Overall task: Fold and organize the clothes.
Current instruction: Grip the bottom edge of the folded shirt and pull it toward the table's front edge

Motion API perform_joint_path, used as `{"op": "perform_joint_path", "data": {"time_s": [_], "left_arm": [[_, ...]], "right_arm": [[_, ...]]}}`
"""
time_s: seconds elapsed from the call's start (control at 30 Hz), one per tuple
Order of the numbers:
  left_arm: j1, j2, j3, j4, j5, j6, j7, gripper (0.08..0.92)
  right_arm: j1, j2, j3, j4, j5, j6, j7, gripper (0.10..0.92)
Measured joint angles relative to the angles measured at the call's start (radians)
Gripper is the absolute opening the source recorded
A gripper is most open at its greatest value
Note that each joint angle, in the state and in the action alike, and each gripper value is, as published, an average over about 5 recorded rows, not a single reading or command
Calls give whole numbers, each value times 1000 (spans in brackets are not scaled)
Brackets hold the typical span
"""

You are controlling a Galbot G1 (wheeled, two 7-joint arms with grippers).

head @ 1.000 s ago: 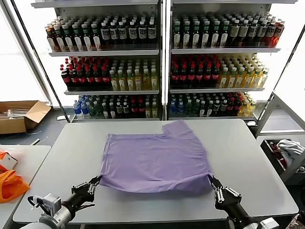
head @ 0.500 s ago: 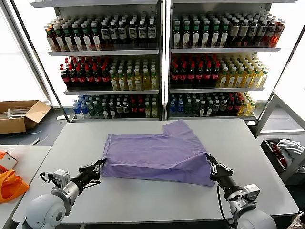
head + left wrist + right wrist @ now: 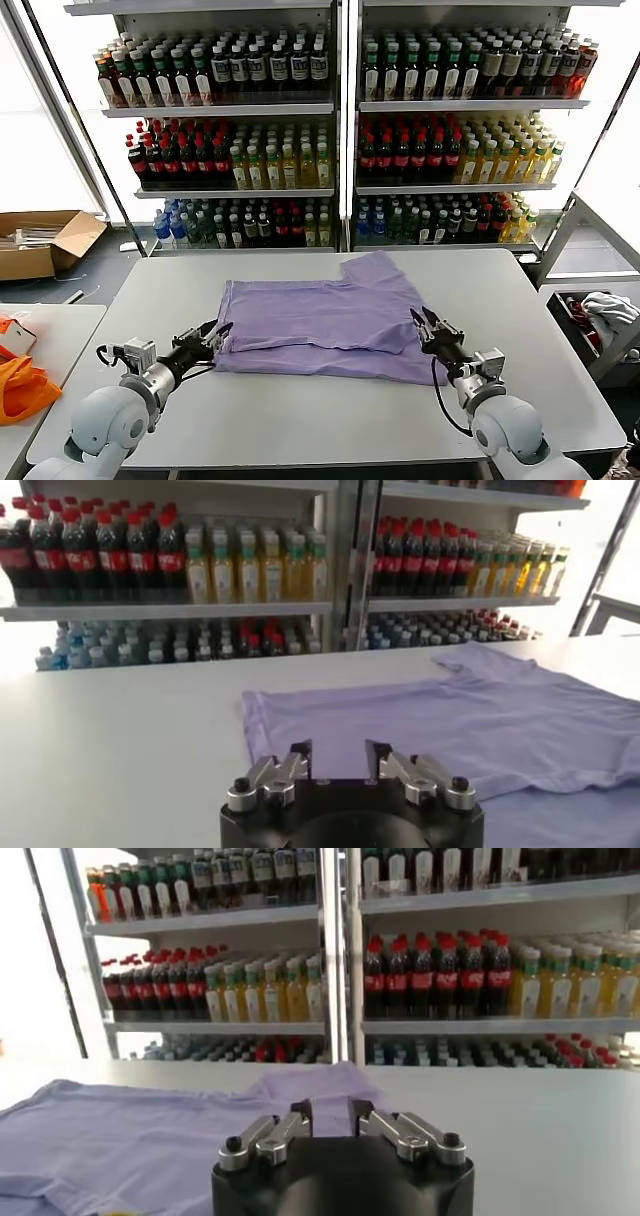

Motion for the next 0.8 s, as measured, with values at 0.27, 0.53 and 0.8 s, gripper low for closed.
{"op": "perform_joint_path", "data": {"time_s": [0.27, 0.53, 0.8], "left_arm": [[74, -20, -22, -21, 20, -1, -9, 779], [109, -56, -14, -3, 38, -3, -12, 822], [101, -78, -15, 30, 29, -3, -24, 814]], "right_arm": [[-140, 12, 104, 88, -45, -82, 45, 783], [-250, 56, 146, 125, -69, -155, 74, 714], [-269, 99, 117, 125, -75, -191, 94, 489]]}}
